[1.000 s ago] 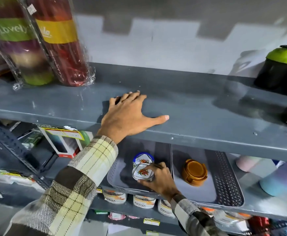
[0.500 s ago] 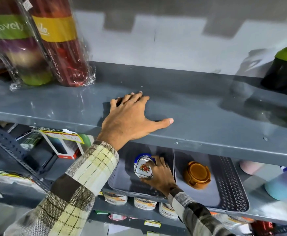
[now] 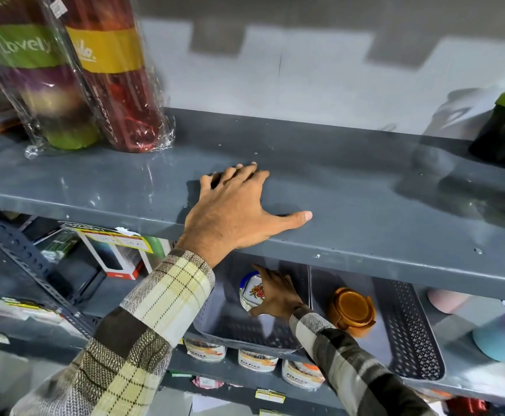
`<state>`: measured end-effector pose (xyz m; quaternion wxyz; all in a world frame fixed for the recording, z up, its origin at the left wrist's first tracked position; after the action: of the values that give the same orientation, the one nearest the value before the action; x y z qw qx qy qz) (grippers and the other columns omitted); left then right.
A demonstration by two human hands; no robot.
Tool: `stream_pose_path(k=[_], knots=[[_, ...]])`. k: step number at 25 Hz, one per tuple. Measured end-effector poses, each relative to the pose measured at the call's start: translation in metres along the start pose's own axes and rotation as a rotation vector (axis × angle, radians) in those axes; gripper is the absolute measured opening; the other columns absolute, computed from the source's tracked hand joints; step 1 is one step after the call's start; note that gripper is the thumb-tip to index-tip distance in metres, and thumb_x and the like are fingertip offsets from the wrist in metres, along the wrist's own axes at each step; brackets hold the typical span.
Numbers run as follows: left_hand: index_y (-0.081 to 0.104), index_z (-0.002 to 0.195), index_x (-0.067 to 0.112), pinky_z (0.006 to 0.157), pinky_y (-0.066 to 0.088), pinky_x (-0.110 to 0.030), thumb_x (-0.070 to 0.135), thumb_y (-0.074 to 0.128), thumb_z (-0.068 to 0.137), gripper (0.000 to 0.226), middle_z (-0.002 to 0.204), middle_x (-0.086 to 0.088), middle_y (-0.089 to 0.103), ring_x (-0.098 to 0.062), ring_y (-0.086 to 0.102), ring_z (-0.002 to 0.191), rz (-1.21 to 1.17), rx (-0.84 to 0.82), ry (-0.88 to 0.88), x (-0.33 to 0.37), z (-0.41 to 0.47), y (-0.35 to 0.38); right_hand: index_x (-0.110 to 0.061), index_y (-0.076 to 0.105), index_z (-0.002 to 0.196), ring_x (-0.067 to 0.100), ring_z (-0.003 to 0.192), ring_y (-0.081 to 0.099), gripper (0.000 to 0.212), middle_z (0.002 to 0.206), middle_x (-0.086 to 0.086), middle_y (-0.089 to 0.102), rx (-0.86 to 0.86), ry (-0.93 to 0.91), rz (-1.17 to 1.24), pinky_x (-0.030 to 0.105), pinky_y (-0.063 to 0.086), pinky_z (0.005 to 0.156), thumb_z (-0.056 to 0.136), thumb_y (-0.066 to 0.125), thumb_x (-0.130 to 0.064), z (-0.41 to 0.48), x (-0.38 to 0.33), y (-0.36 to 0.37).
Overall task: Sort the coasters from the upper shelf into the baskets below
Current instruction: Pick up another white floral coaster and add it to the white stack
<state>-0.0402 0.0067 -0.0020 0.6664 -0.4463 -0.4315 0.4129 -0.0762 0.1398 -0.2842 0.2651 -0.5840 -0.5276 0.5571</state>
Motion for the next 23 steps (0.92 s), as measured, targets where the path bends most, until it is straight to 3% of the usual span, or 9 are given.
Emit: stream_pose_path(k=[4, 11, 18, 23], knots=[[0.036, 0.151, 0.029, 0.116, 0.012, -0.047, 0.103, 0.023, 0.058, 0.119, 0.164, 0.007, 0.026, -0.014, 0.018, 0.15, 0.003, 0.0, 0.002, 0.001, 0.0, 0.0, -0.027, 0.032, 0.154, 0.028, 0.141, 0.043, 0.111, 0.155, -0.001, 0.046, 0.001, -0.005, -0.021, 0.045, 0.03, 0.116, 0.063, 0.09, -0.05, 0.003, -0.001, -0.001], [0.038, 0.15, 0.028, 0.115, 0.013, -0.046, 0.102, 0.026, 0.06, 0.117, 0.163, 0.008, 0.027, -0.013, 0.019, 0.149, 0.005, 0.018, 0.007, 0.001, 0.0, 0.0, -0.035, 0.021, 0.16, 0.033, 0.154, 0.021, 0.125, 0.167, 0.004, 0.021, -0.166, -0.111, -0.157, 0.056, 0.031, 0.12, 0.06, 0.095, -0.037, 0.01, -0.005, -0.001], [0.039, 0.149, 0.028, 0.115, 0.012, -0.047, 0.103, 0.025, 0.058, 0.119, 0.163, 0.007, 0.028, -0.014, 0.02, 0.149, -0.001, 0.025, 0.002, 0.0, 0.0, 0.001, -0.029, 0.035, 0.153, 0.039, 0.14, 0.04, 0.107, 0.156, 0.006, 0.036, -0.181, -0.138, -0.236, 0.052, 0.046, 0.107, 0.064, 0.094, -0.035, 0.02, -0.006, -0.003], [0.038, 0.15, 0.028, 0.116, 0.012, -0.048, 0.103, 0.024, 0.059, 0.119, 0.164, 0.007, 0.028, -0.014, 0.02, 0.149, 0.001, 0.022, 0.004, -0.001, 0.001, 0.002, -0.029, 0.032, 0.155, 0.041, 0.141, 0.039, 0.107, 0.158, 0.007, 0.034, -0.198, -0.136, -0.255, 0.055, 0.045, 0.108, 0.067, 0.093, -0.033, 0.022, -0.007, 0.0]])
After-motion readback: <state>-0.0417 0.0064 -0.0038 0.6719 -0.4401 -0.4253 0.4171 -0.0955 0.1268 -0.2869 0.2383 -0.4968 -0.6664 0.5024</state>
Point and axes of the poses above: each hand's wrist, its own z-axis towards the middle knuckle, its own y-axis out of the palm, x = y × z, the point moved 3 cm from there along z, towards the middle knuckle
